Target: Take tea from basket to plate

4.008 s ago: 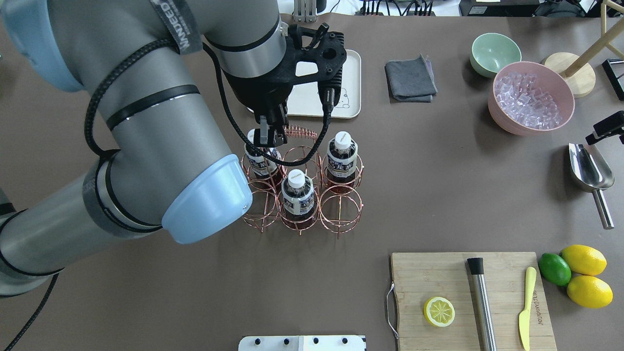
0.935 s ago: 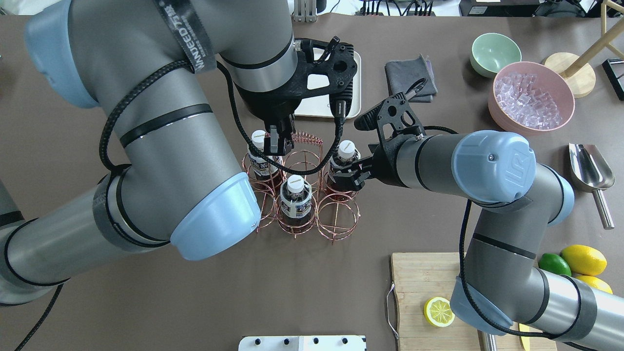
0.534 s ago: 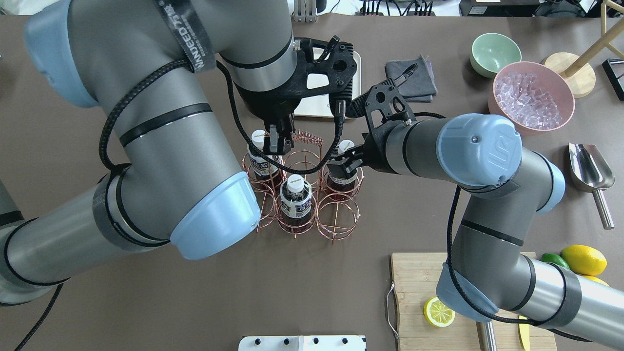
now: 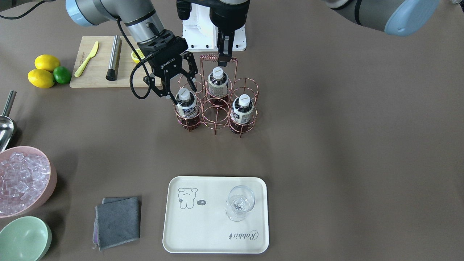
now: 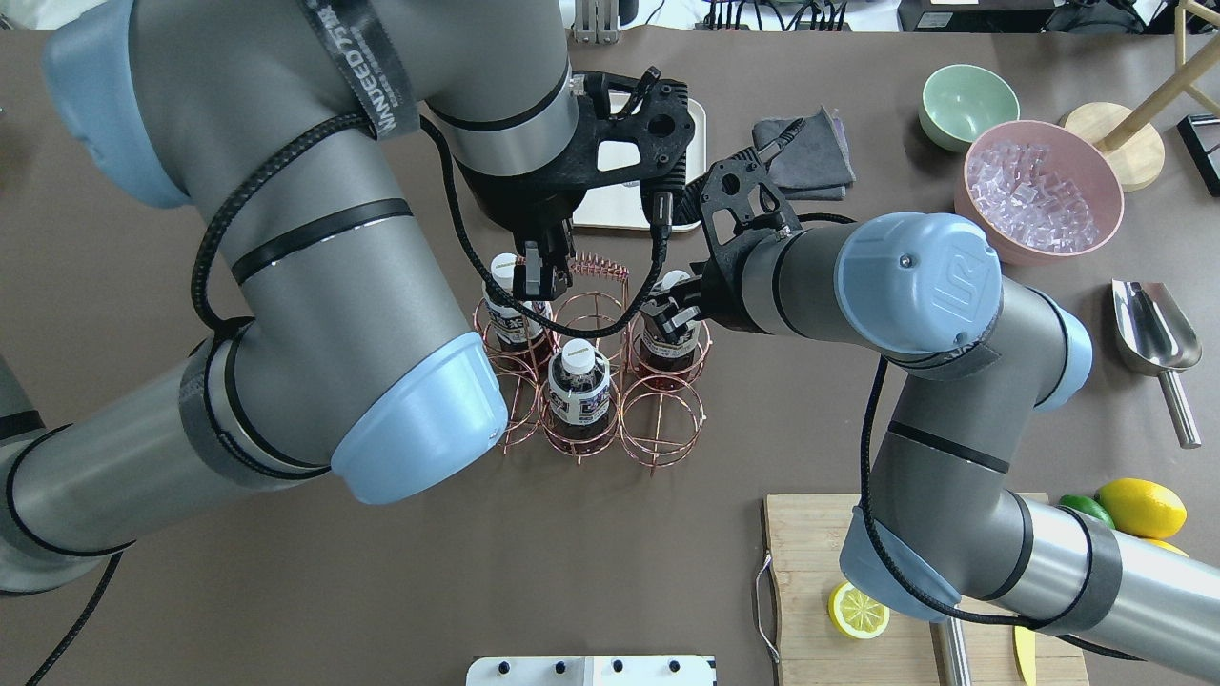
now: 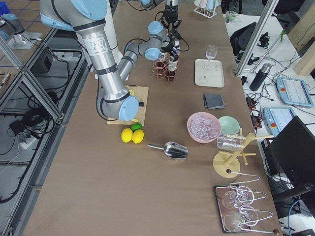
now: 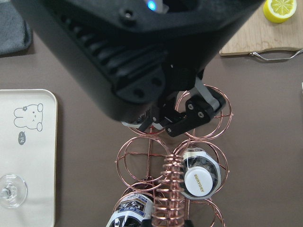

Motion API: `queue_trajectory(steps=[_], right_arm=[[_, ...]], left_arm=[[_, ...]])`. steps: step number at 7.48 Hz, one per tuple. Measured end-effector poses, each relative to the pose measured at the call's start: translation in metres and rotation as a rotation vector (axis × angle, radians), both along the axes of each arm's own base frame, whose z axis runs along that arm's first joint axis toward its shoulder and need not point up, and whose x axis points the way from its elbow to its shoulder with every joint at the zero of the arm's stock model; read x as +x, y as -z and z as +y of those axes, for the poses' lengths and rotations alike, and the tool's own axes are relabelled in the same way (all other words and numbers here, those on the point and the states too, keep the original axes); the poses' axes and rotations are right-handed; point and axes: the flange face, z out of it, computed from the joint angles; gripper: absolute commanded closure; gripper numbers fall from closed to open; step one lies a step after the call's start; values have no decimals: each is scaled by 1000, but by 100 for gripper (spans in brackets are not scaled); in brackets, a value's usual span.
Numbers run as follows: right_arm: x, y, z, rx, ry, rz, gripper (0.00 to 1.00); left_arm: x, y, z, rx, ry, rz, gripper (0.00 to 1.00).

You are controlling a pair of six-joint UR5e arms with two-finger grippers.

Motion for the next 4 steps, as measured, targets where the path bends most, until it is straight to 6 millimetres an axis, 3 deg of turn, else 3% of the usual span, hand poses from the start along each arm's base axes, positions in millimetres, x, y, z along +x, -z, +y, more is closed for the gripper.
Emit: queue_trajectory(steps=[2,4], right_arm=[[2,2,0,-5,1,3,100],[20,14,-8,-31,5,14,100]], left_arm=[[0,0,0,0,-1,0,100],[0,0,0,0,-1,0,100]])
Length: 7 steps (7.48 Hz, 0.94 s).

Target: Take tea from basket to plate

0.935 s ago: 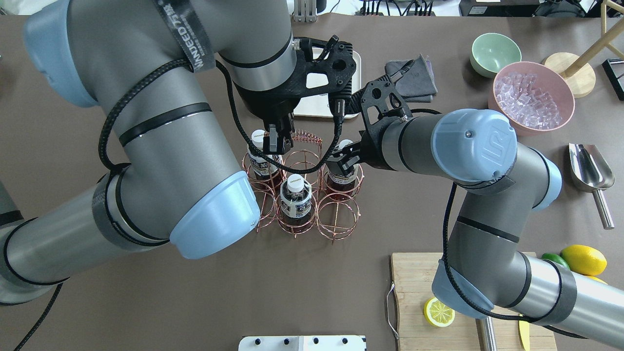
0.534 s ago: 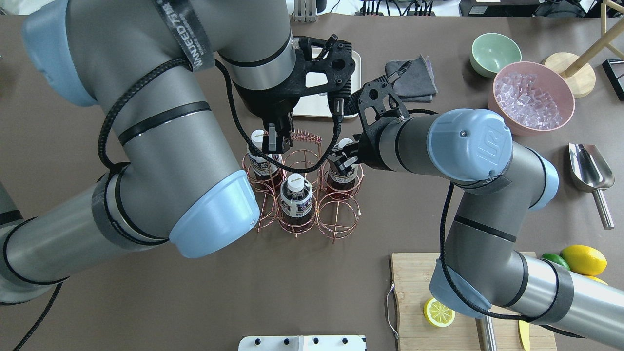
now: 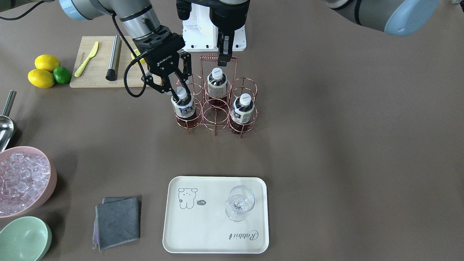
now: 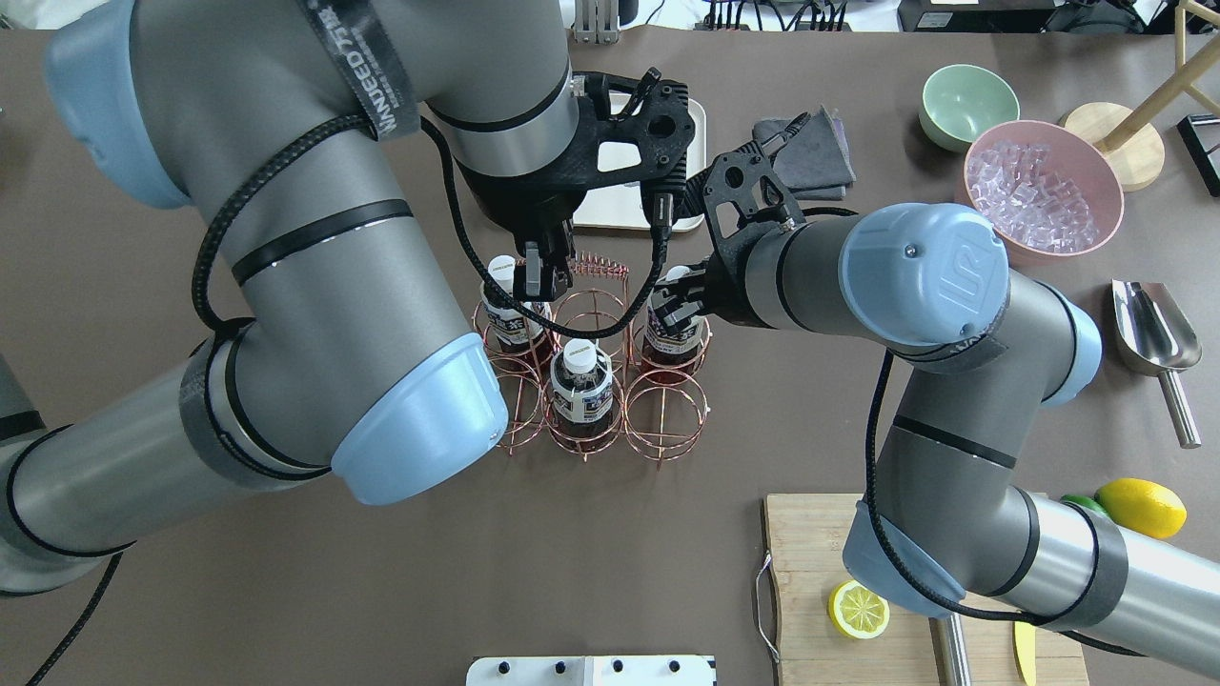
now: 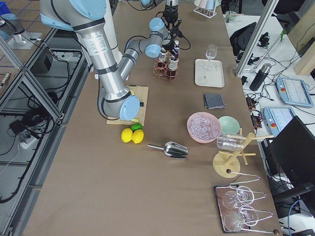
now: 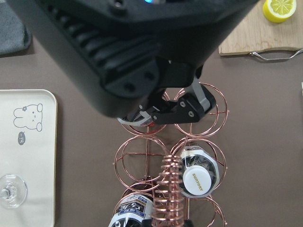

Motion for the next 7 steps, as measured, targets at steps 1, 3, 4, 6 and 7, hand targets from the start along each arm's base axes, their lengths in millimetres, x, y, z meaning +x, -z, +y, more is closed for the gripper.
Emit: queue_trajectory(steps=[1,3,4,6,7], right_arm=[[16,21,-9,-32,12,9,100],[41,58,-22,-75,17,17,100],[46,65,-24,-82,14,19,100],[52,69,-27,-90,15,17,100],[63,70,-33,-103,22,7,100]], left_arm=[[0,0,0,0,0,0,100],[0,0,0,4,5,-3,100],[0,0,-1,6,7,-4,100],[-1,0,-1,8,9,-4,100],[-1,1,-1,8,10,-4,100]])
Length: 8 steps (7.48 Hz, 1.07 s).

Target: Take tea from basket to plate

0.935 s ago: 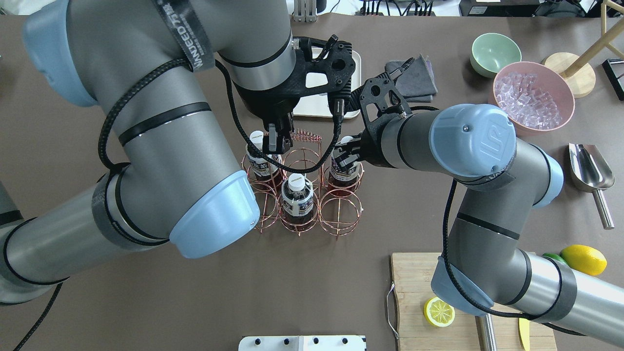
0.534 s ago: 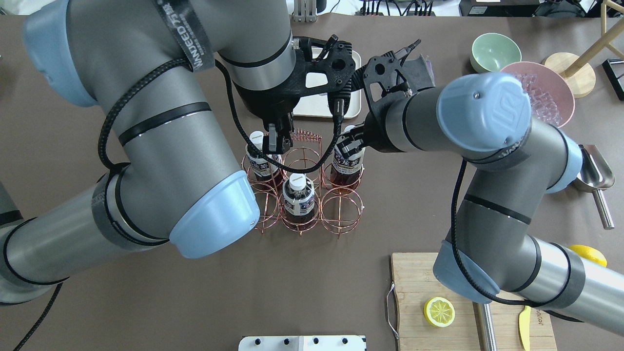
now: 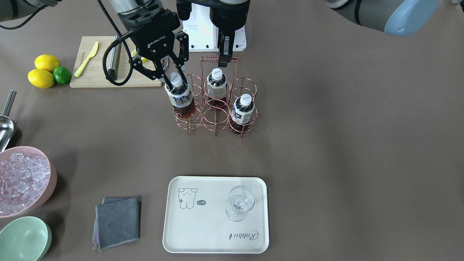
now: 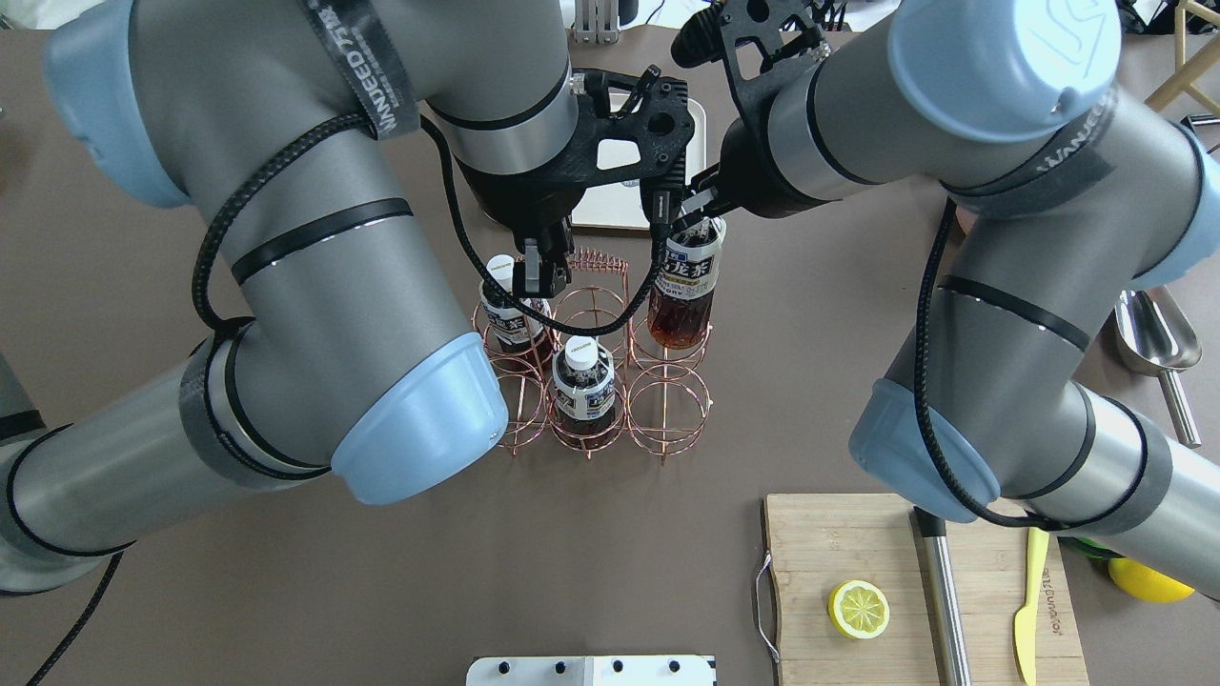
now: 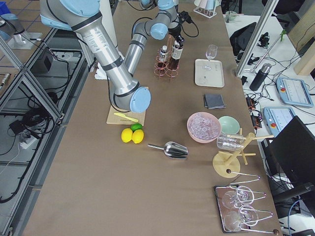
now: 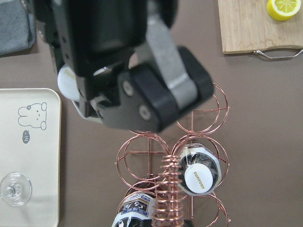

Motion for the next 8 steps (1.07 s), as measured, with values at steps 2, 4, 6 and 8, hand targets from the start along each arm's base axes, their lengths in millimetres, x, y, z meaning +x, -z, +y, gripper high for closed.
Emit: queue_trajectory(steps=[2,4,6,8], right_arm=[[33,1,-18,-36,14,-32,100],[62,-3,-33,-52,13,-45,100],[90,-27,-58,-58,11,-3,100],[107,-58,-95,-68,-13,64,100]], left_arm=[[0,0,0,0,0,0,100],[0,0,0,-1,0,0,100],[1,-1,0,-2,1,-1,100],[1,-1,0,-2,1,-1,100]])
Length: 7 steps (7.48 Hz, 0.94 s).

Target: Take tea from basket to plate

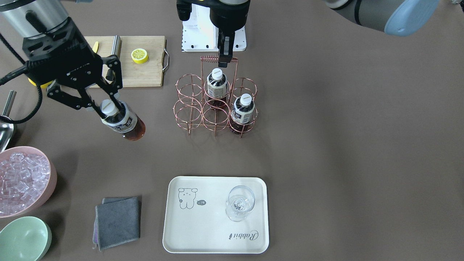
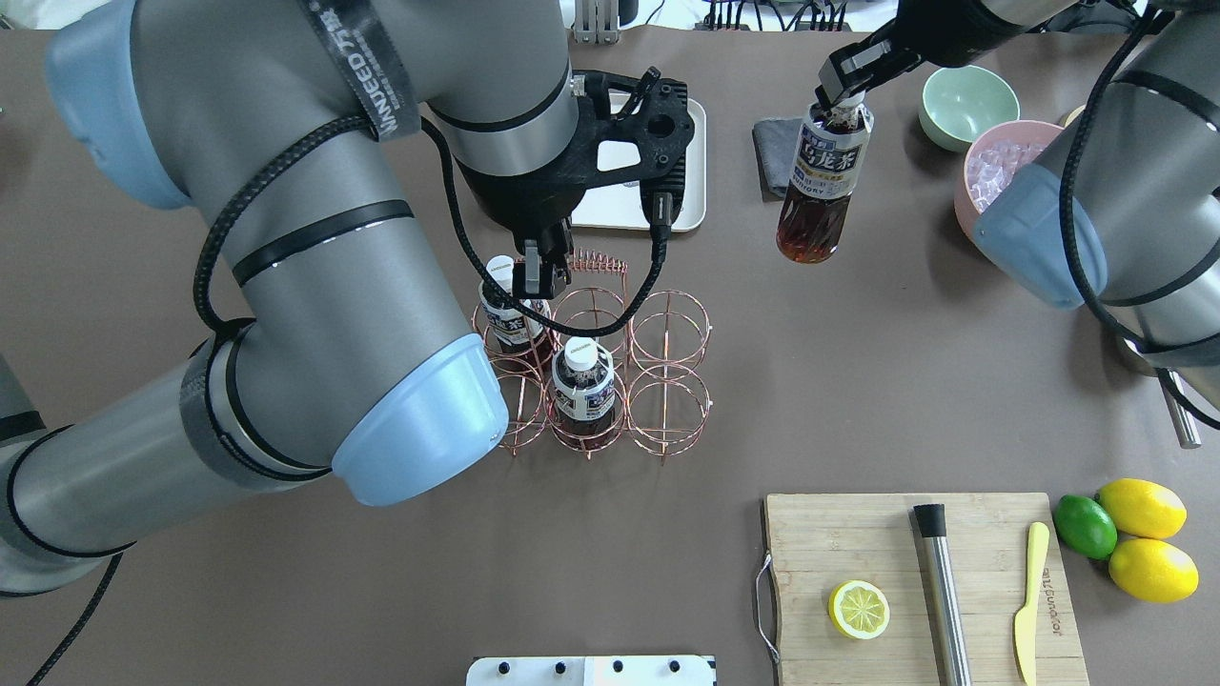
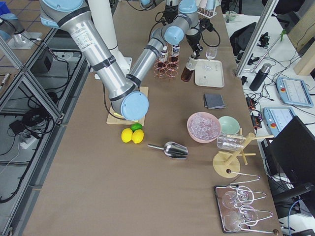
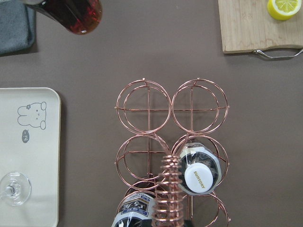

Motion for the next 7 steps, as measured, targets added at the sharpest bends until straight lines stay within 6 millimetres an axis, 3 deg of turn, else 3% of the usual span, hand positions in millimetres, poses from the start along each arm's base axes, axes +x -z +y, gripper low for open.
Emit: queue_trajectory(steps=[3,5,7], right_arm=[[6,-29,-46,-6,-77,44,100],[-2,-52,-94,7,-160,1,100],[-17,-56,-138,7,-218,-15,100]], left_arm=[[0,0,0,-1,0,-1,100],[1,0,0,-1,-1,-1,100],[2,-1,0,-3,-1,-3,100]])
